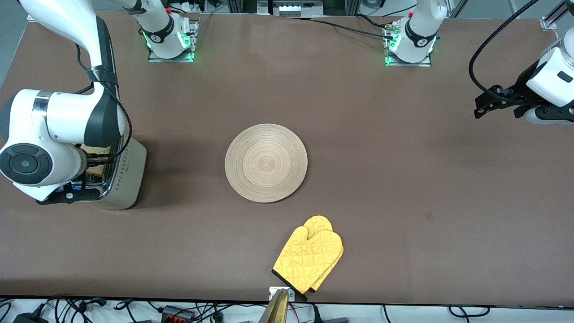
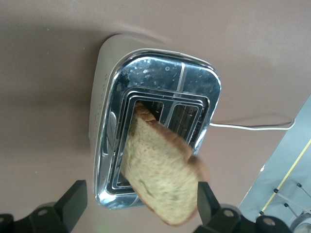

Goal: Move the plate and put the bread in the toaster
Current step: 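Lower the bread into the toaster slot with the right gripper, then open the right gripper to release the bread in the slot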

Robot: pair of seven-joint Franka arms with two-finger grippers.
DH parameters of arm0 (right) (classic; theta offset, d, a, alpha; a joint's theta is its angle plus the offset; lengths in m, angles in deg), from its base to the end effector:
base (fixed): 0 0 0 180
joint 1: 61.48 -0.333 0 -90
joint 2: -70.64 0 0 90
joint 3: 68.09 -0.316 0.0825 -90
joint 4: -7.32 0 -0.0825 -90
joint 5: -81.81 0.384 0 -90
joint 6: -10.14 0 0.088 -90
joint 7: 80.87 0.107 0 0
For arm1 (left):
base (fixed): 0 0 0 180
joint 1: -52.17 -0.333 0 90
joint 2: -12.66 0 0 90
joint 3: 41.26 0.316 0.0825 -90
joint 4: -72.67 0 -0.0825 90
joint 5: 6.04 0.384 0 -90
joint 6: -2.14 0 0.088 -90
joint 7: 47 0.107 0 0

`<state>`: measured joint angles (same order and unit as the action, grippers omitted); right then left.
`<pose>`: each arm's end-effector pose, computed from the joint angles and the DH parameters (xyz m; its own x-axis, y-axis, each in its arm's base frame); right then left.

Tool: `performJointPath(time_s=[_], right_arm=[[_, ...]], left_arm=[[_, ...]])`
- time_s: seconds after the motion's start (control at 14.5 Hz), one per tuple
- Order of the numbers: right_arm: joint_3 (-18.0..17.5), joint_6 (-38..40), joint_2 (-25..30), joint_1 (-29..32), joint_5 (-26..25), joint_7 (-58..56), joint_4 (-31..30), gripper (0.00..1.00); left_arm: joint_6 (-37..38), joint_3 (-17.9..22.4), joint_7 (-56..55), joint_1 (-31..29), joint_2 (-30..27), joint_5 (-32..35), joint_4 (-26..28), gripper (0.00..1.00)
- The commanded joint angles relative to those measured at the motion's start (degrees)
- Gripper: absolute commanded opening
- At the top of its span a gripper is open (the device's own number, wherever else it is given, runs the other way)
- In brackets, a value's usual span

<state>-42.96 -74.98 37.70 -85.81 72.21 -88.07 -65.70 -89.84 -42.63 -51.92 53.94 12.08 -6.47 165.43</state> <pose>0.6731 0.0367 0.4292 0.9347 0.0766 -0.3470 0.2031 -0.9165 0.3448 0.5529 -0.0312 0.6103 0.9995 0.0313 -0.0041 0.0313 -0.9995 0.0069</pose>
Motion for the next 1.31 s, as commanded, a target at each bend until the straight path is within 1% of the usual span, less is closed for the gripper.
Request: performJointPath(time_s=[0.0, 0.14, 0.35, 0.48, 0.55, 0.69, 0.76, 1.11, 1.24], right_arm=[[-0.43, 1.53, 1.22, -0.11, 0.72, -0.01, -0.02, 1.00], [-0.35, 3.46, 1.22, -0.72, 0.72, -0.01, 1.64, 1.00], [-0.17, 5.05, 1.39, -1.16, 1.68, -0.01, 2.26, 1.00], [0.09, 5.05, 4.02, -0.90, 6.41, -0.01, 2.26, 1.00], [0.18, 4.70, 4.20, -0.55, 8.52, -0.09, 2.35, 1.00], [0.53, 5.14, 5.43, -0.02, 11.52, -0.53, 3.14, 1.00], [0.45, 5.14, 6.57, 0.24, 12.66, -0.62, 3.06, 1.00], [0.62, 7.42, 7.89, 2.00, 13.90, -0.71, 3.14, 1.00], [0.36, 7.69, 8.51, 3.84, 17.05, -0.71, 3.14, 1.00]], left_arm=[[0.92, 0.32, 0.97, 0.43, -0.12, 1.04, -0.91, 1.00], [0.84, 0.32, 0.97, 0.43, -0.04, 1.04, -0.91, 1.00], [0.75, 0.32, 0.97, 0.43, 1.01, 1.04, -1.95, 1.00], [0.66, 0.32, 0.97, 0.43, 1.98, 1.04, -3.01, 1.00], [0.66, 0.32, 0.97, 0.43, 2.42, 1.04, -3.37, 1.00], [0.66, 0.32, 0.97, 0.43, 2.60, 1.04, -3.46, 1.00], [0.75, 0.32, 0.97, 0.43, 2.60, 1.04, -3.46, 1.00], [0.75, 0.32, 1.06, 0.43, 2.60, 1.04, -3.46, 1.00], [0.84, 0.32, 0.97, 0.43, 2.60, 0.95, -3.46, 1.00]])
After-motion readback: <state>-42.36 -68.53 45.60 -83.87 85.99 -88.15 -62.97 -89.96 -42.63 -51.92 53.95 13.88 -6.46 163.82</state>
